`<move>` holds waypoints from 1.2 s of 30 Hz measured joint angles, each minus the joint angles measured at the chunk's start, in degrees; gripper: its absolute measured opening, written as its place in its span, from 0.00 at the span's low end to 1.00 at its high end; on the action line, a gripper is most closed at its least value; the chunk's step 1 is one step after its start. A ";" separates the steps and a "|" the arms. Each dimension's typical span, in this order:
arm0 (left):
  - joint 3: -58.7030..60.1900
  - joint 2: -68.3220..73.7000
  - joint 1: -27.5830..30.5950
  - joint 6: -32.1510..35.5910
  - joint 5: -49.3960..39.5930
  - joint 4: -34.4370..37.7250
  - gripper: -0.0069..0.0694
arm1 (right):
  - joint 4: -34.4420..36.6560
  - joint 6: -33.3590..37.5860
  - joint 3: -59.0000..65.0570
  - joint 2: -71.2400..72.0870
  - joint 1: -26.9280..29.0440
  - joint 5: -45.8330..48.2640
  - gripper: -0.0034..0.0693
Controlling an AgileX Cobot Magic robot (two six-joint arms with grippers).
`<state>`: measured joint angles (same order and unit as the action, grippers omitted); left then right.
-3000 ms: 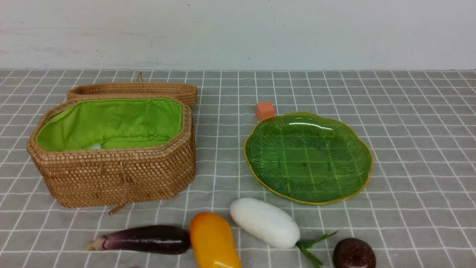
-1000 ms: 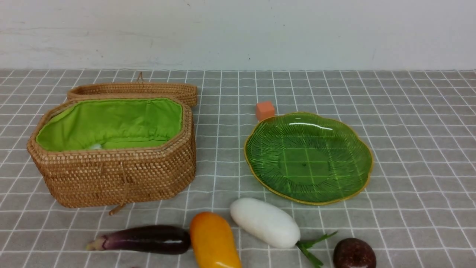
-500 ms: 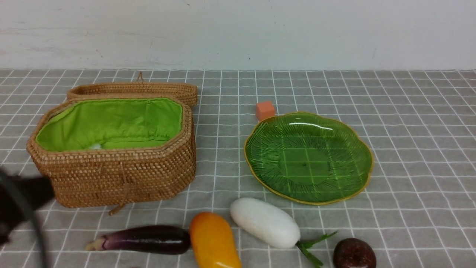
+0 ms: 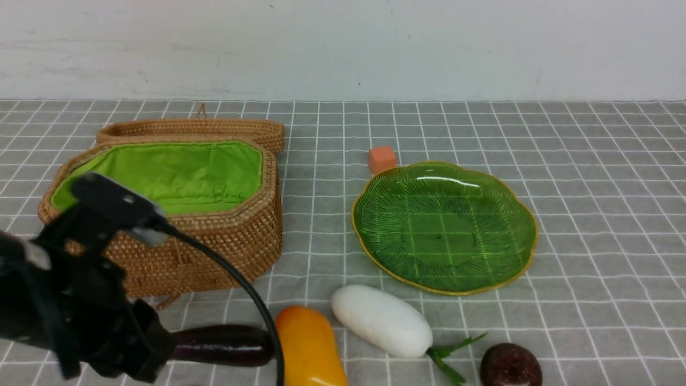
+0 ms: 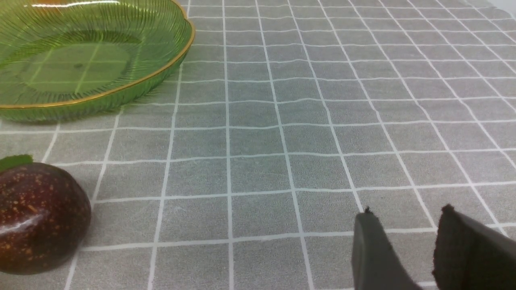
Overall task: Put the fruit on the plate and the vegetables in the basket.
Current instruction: Use the left arm to grab an eggplant and put it into the left basket
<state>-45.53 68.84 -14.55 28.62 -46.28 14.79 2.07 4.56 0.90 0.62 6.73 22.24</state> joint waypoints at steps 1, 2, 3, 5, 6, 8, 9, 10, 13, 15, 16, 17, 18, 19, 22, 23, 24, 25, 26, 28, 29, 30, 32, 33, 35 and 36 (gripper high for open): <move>-0.11 1.66 0.00 1.20 0.54 0.00 0.50 | 0.00 0.00 0.00 0.00 0.00 0.00 0.38; -0.17 3.09 0.00 2.15 1.19 -0.13 0.52 | 0.00 0.00 0.00 0.00 0.00 0.00 0.38; -0.16 4.27 0.00 3.00 2.05 -0.33 0.55 | 0.00 0.00 0.00 0.00 0.00 0.00 0.38; -0.23 5.53 0.00 4.71 3.74 -0.60 0.60 | 0.00 0.00 0.00 0.00 0.00 0.00 0.38; -0.23 6.17 0.00 5.95 4.69 -0.61 0.63 | 0.00 0.00 0.00 0.00 0.00 0.00 0.38; -0.39 7.12 0.00 11.56 6.55 -0.61 0.72 | 0.00 0.00 0.00 0.00 0.00 0.00 0.38; -0.53 7.77 0.00 16.00 6.93 -0.61 0.76 | 0.00 0.00 0.00 0.00 0.00 0.00 0.38; -0.61 8.09 0.00 19.30 6.95 -0.61 0.78 | 0.00 0.00 0.00 0.00 0.00 0.00 0.38; -0.61 9.65 0.00 29.69 7.14 -0.61 0.83 | 0.00 0.00 0.00 0.00 0.00 0.00 0.38; -0.61 10.59 0.00 32.59 7.31 -0.42 0.84 | 0.00 0.00 0.00 0.00 0.00 0.00 0.38; -0.61 11.47 0.00 34.53 7.81 -0.13 0.85 | 0.00 0.00 0.00 0.00 0.00 0.00 0.38; -0.61 12.22 0.00 35.66 8.34 0.16 0.85 | 0.00 0.00 0.00 0.00 0.00 0.00 0.38; -0.61 13.53 0.00 36.73 9.31 0.50 0.85 | 0.00 0.00 0.00 0.00 0.00 0.00 0.38; -0.61 14.04 0.00 36.96 9.74 0.57 0.85 | 0.00 0.00 0.00 0.00 0.00 0.00 0.38; -0.61 16.39 0.00 37.45 11.85 0.69 0.85 | 0.00 0.00 0.00 0.00 0.00 0.00 0.38; -0.61 16.84 0.00 37.51 12.34 0.69 0.85 | 0.00 0.00 0.00 0.00 0.00 0.00 0.38; -0.61 17.69 0.00 37.55 13.08 0.69 0.85 | 0.00 0.00 0.00 0.00 0.00 0.00 0.38; -0.61 18.38 0.00 37.63 13.81 0.69 0.85 | 0.00 0.00 0.00 0.00 0.00 0.00 0.38; -0.61 18.97 0.00 37.63 14.37 0.74 0.85 | 0.00 0.00 0.00 0.00 0.00 0.00 0.38; -0.61 20.59 0.00 37.67 15.85 0.80 0.85 | 0.00 0.00 0.00 0.00 0.00 0.00 0.38; -0.65 21.51 0.00 37.67 16.68 0.87 0.85 | 0.00 0.00 0.00 0.00 0.00 0.00 0.38; -0.65 21.70 0.00 37.67 16.97 0.87 0.85 | 0.00 0.00 0.00 0.00 0.00 0.00 0.38; -0.67 23.86 0.00 37.67 18.04 0.93 0.84 | 0.00 0.00 0.00 0.00 0.00 0.00 0.38; -0.67 24.48 0.00 37.67 18.23 1.06 0.83 | 0.00 0.00 0.00 0.00 0.00 0.00 0.38; -0.86 24.99 0.00 37.67 18.35 1.74 0.80 | 0.00 0.00 0.00 0.00 0.00 0.00 0.38; -0.94 24.99 0.00 37.67 18.38 1.89 0.79 | 0.00 0.00 0.00 0.00 0.00 0.00 0.38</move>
<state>-46.48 93.83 -14.55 66.29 -27.90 16.68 2.07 4.56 0.90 0.62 6.73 22.24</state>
